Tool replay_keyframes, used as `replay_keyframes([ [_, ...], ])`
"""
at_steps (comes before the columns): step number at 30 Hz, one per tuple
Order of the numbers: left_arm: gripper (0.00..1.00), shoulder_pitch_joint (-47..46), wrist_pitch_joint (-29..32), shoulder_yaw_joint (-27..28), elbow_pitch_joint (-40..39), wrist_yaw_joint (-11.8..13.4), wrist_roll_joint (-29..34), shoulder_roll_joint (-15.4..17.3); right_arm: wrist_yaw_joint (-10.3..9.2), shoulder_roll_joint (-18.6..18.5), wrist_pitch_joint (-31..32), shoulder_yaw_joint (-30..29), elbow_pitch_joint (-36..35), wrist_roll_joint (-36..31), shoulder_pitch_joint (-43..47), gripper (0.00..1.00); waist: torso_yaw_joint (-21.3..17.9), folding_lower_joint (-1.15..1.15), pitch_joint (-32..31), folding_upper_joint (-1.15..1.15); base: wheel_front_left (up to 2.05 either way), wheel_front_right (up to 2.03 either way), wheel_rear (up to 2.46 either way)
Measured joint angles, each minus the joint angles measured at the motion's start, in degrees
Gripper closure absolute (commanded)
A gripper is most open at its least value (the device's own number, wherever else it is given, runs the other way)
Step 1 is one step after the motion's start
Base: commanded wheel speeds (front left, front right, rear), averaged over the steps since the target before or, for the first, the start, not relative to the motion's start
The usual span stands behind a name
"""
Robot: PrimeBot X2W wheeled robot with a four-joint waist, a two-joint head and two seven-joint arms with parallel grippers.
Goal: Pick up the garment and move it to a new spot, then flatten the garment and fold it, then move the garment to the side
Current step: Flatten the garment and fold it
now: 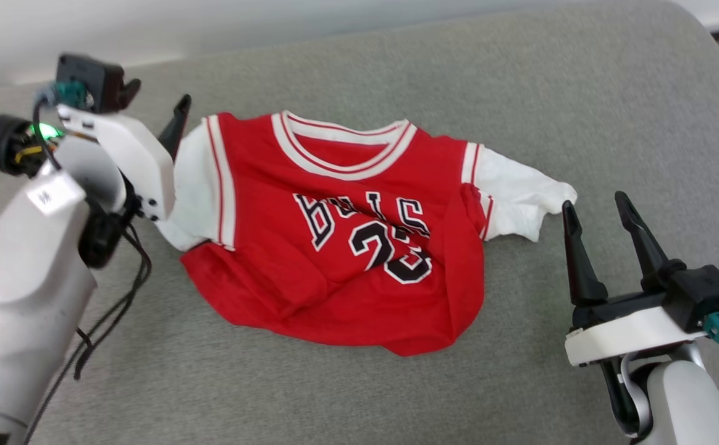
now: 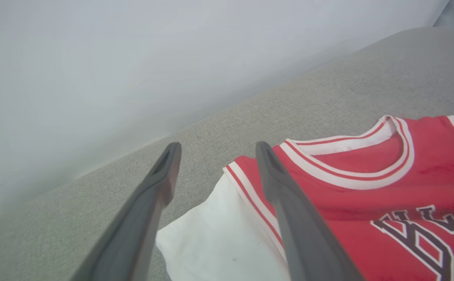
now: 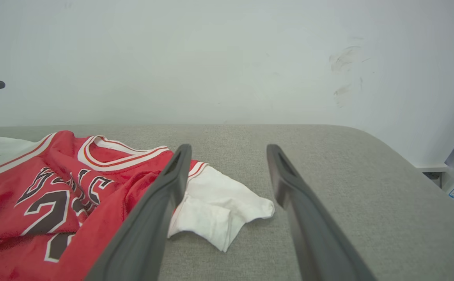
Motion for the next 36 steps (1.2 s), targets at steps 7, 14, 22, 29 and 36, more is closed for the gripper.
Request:
replay_keyframes([
  [7, 0.00, 7.4, -11.4, 2.1, -3.5, 2.0, -1.2, -1.5, 0.00, -0.8, 1.3, -0.7, -0.9, 0.0, 1.9, 0.00, 2.7, -0.01, -4.4, 0.00, 0.00, 0.00, 0.00],
  [14, 0.00, 18.2, -8.3, -0.4, -13.0, 4.4, -2.7, -1.0, 0.00, -1.2, 2.8, -1.4, -2.4, 0.1, 4.1, 0.00, 5.3, -0.01, -7.5, 0.00, 0.00, 0.00, 0.00],
  [22, 0.00, 26.0, 5.7, -8.2, -27.4, 5.4, -4.4, -0.8, 0.00, -1.1, 3.2, -1.2, -3.3, 0.5, 5.2, 0.00, 6.0, -0.01, -7.2, 0.00, 0.00, 0.00, 0.00],
  [29, 0.00, 26.6, 13.6, -14.1, -32.8, 4.6, -3.5, -2.0, 0.00, -0.8, 3.0, -0.4, -3.3, 0.5, 4.8, 0.00, 4.9, -0.01, -4.8, 0.00, 0.00, 0.00, 0.00],
  [36, 0.00, 23.9, 15.1, -17.0, -28.7, 4.0, 0.2, -2.6, 0.00, -0.6, 2.5, -0.6, -2.9, 0.5, 4.0, 0.00, 3.1, 0.00, -2.1, 0.00, 0.00, 0.00, 0.00],
])
